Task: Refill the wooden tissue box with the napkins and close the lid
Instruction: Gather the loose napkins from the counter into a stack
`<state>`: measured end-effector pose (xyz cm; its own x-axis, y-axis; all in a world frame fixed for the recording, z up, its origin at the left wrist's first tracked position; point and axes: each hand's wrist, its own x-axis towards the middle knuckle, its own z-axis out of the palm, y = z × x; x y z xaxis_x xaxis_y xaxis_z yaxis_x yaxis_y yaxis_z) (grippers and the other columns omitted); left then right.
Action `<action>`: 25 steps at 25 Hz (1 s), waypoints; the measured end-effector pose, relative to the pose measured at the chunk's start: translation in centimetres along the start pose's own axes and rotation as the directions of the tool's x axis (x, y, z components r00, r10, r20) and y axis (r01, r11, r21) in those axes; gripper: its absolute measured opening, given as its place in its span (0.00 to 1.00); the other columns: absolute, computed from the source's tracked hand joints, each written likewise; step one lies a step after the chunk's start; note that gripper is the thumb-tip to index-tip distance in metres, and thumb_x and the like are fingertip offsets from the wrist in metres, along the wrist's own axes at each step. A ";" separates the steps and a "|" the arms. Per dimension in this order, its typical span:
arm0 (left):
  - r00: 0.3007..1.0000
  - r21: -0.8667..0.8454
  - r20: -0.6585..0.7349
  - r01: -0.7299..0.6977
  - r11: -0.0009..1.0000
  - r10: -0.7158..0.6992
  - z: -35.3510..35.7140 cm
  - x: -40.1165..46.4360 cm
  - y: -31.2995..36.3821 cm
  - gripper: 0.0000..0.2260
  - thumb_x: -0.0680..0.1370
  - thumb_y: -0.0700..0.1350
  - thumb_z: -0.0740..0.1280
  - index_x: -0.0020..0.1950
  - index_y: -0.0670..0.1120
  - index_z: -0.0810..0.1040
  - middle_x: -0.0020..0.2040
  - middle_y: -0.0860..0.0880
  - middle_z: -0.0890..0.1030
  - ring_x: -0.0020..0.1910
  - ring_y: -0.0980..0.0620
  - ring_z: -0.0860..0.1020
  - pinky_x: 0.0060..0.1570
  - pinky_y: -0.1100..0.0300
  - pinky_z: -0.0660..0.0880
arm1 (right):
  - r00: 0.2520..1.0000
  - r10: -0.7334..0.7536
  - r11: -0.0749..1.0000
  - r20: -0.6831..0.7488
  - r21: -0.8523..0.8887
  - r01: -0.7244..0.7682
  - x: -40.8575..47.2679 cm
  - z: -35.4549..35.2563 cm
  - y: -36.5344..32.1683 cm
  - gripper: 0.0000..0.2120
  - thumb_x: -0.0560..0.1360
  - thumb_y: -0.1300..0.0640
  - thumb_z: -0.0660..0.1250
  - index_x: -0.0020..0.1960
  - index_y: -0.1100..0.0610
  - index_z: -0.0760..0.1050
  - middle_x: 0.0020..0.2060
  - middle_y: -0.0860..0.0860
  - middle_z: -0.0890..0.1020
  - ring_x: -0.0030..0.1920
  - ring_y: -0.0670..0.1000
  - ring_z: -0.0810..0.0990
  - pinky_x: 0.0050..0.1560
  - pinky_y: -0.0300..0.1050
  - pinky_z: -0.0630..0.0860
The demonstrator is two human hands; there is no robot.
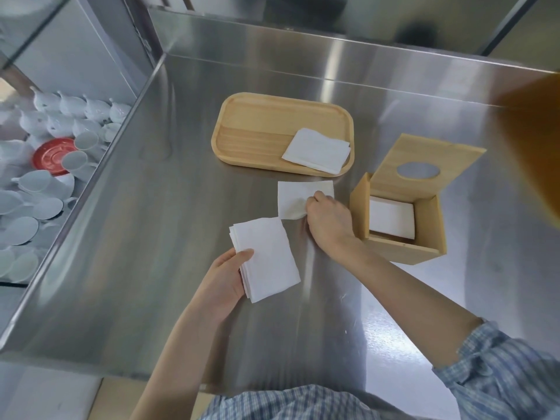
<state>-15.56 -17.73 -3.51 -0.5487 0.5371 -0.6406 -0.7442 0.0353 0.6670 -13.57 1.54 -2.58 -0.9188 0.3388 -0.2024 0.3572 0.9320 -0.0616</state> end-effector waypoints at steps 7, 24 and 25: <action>1.000 0.011 0.022 0.003 1.000 -0.003 0.7 -0.2 -0.5 0.10 0.79 0.39 0.57 0.52 0.42 0.78 0.40 0.49 0.86 0.38 0.51 0.85 0.30 0.60 0.79 | 0.975 0.224 0.738 -0.011 0.655 -0.162 -1.6 -3.5 -0.1 0.09 0.77 0.61 0.58 0.56 0.61 0.70 0.43 0.51 0.75 0.46 0.53 0.75 0.42 0.44 0.69; 0.984 -0.026 0.176 -0.019 0.999 0.024 4.3 -2.5 -2.0 0.16 0.81 0.45 0.53 0.60 0.44 0.78 0.54 0.46 0.83 0.51 0.49 0.82 0.49 0.53 0.80 | 0.951 0.089 0.308 0.296 0.900 -0.309 -11.0 -2.8 0.3 0.09 0.77 0.61 0.63 0.56 0.60 0.77 0.56 0.57 0.82 0.54 0.55 0.80 0.62 0.53 0.74; 0.990 -0.035 0.140 -0.002 0.999 0.007 4.1 -2.4 -2.1 0.16 0.80 0.45 0.53 0.61 0.43 0.77 0.54 0.45 0.82 0.51 0.47 0.81 0.50 0.52 0.78 | 0.952 0.112 0.338 0.286 0.890 -0.307 -11.0 -2.4 0.4 0.10 0.76 0.61 0.63 0.56 0.61 0.77 0.56 0.58 0.82 0.54 0.55 0.79 0.60 0.53 0.74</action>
<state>-11.11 -15.61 -1.75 -0.4951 0.6503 -0.5762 -0.7557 0.0049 0.6549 -3.76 -1.52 2.00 -0.7866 0.3899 -0.4788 0.5521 0.0966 -0.8282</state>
